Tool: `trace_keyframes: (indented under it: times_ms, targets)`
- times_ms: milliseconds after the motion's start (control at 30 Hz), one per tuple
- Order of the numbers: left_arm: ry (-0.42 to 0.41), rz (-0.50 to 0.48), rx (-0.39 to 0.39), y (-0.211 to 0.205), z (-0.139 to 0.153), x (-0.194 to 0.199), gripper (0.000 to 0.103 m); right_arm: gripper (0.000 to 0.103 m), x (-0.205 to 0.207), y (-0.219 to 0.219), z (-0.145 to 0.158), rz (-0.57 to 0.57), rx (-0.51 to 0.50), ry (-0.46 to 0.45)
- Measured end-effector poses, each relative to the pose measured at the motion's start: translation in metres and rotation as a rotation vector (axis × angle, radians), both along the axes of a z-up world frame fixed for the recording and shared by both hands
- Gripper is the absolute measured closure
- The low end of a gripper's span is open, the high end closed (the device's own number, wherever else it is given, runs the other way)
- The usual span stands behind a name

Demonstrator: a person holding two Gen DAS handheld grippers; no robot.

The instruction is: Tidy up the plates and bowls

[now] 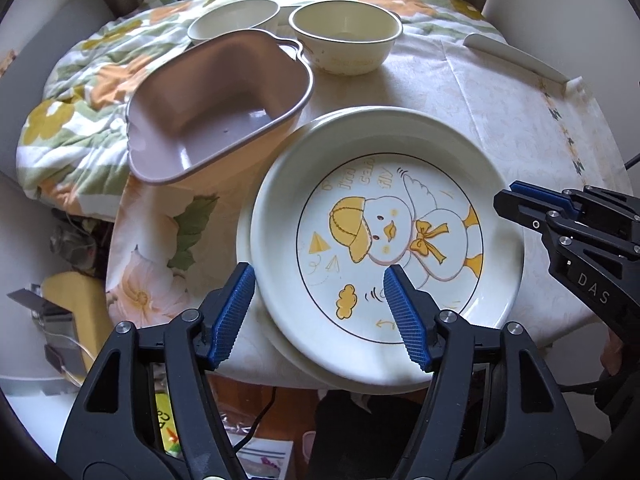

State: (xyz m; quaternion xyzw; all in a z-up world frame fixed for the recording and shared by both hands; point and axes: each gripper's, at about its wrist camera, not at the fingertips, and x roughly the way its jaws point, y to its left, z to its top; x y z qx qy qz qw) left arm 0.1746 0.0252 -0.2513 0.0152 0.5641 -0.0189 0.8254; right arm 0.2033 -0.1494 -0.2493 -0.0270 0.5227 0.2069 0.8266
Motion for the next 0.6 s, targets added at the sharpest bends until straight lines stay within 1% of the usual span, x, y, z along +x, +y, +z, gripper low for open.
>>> trace_keyframes:
  times_ms: [133,200,267,300,333,367,400,433,467,500,567,600]
  targets:
    - [-0.010,-0.003,-0.010,0.002,0.006,-0.002,0.039,0.090,-0.001,-0.003,0.004,-0.005,0.023,-0.003]
    - [-0.040,0.005,0.000,0.005,0.018,-0.005,0.039,0.090,-0.001,-0.009,0.017,-0.012,0.059,-0.029]
    - [-0.100,0.030,0.008,0.011,0.037,-0.009,0.038,0.089,0.001,-0.014,0.032,-0.008,0.114,-0.049]
    - [-0.139,0.052,0.014,0.017,0.049,-0.012,0.037,0.089,0.004,-0.016,0.039,-0.001,0.138,-0.050]
    - [-0.182,0.079,0.024,0.023,0.061,-0.015,0.028,0.089,0.007,-0.017,0.047,0.003,0.158,-0.056]
    - [-0.237,0.116,0.039,0.030,0.075,-0.019,0.020,0.080,0.009,-0.019,0.056,0.007,0.178,-0.072]
    - [-0.274,0.139,0.046,0.036,0.084,-0.022,0.001,0.069,0.011,-0.019,0.064,0.012,0.195,-0.092]
    - [-0.313,0.160,0.048,0.043,0.092,-0.024,0.000,0.032,0.013,-0.019,0.071,0.017,0.213,-0.116]
    - [-0.337,0.178,0.046,0.050,0.098,-0.025,0.000,0.005,0.016,-0.018,0.078,0.022,0.236,-0.144]
    - [-0.339,0.191,0.035,0.058,0.101,-0.024,0.000,0.005,0.019,-0.016,0.083,0.030,0.251,-0.156]
    - [-0.311,0.220,0.019,0.072,0.100,-0.015,0.000,0.005,0.032,-0.005,0.086,0.065,0.237,-0.119]
    - [-0.295,0.239,0.005,0.079,0.098,-0.010,0.000,0.005,0.038,0.000,0.087,0.068,0.225,-0.119]
